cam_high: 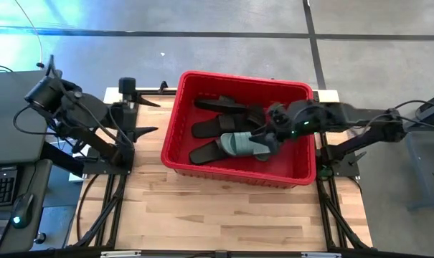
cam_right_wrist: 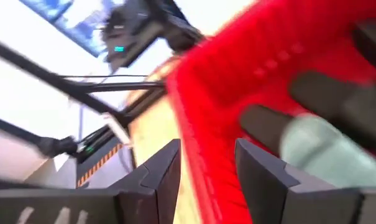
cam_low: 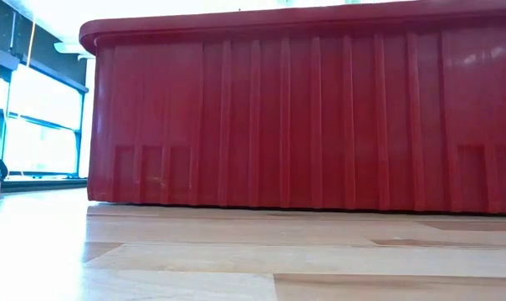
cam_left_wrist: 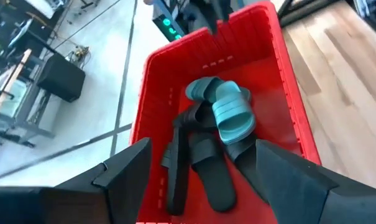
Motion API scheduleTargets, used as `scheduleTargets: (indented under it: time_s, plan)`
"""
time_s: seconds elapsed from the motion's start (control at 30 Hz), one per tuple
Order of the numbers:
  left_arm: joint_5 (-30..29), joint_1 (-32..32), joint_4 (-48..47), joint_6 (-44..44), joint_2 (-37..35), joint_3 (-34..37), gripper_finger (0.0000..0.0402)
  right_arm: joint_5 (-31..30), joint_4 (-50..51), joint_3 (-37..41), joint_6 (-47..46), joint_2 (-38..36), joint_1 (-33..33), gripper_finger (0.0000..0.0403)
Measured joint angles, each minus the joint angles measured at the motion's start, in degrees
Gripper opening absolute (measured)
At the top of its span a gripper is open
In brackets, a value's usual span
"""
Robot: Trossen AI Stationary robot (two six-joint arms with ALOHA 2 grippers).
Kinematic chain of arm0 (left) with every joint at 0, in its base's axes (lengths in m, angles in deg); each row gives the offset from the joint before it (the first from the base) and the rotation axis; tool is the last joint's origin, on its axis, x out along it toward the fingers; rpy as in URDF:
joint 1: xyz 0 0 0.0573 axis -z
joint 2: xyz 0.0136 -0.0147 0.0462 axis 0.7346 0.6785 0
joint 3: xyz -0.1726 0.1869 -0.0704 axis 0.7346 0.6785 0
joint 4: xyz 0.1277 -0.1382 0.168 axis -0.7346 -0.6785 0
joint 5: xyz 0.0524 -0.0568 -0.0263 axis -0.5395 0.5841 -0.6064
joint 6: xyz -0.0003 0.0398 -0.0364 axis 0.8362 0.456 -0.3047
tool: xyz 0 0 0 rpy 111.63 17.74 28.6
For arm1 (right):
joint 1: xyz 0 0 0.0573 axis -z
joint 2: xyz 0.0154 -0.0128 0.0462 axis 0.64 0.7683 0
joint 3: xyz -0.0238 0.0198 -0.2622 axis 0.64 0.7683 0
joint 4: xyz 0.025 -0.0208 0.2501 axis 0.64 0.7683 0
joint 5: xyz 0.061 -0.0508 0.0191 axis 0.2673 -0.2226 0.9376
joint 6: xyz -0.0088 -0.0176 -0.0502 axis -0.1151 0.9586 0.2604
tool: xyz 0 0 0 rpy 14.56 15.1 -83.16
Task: Pick and place slides into bin
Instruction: Return to Home Position
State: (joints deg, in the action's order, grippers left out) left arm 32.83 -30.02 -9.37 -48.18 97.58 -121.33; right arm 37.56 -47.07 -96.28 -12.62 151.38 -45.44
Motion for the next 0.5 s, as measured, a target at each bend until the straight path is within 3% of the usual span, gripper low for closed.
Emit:
scheduleTargets:
  time_s: [0.13,0.3,0.4,0.5]
  plan:
    - [-1.1,0.0,0.0,-2.3,-1.9,0.0,0.0271,3.7,3.3,-7.2,5.9,0.0,-1.3,0.014]
    - [-3.5,0.0,0.0,-3.0,-4.8,0.0,0.0271,0.4,11.7,-14.3,16.9,-0.1,-4.0,0.014]
    - [-3.2,0.0,0.1,-3.8,-7.7,0.3,0.0271,0.4,12.3,-15.3,18.8,-1.7,-4.7,0.014]
    - [-3.1,0.0,0.1,-5.0,-12.2,2.6,0.0271,4.5,7.6,-13.5,22.8,-5.6,-4.8,0.0142]
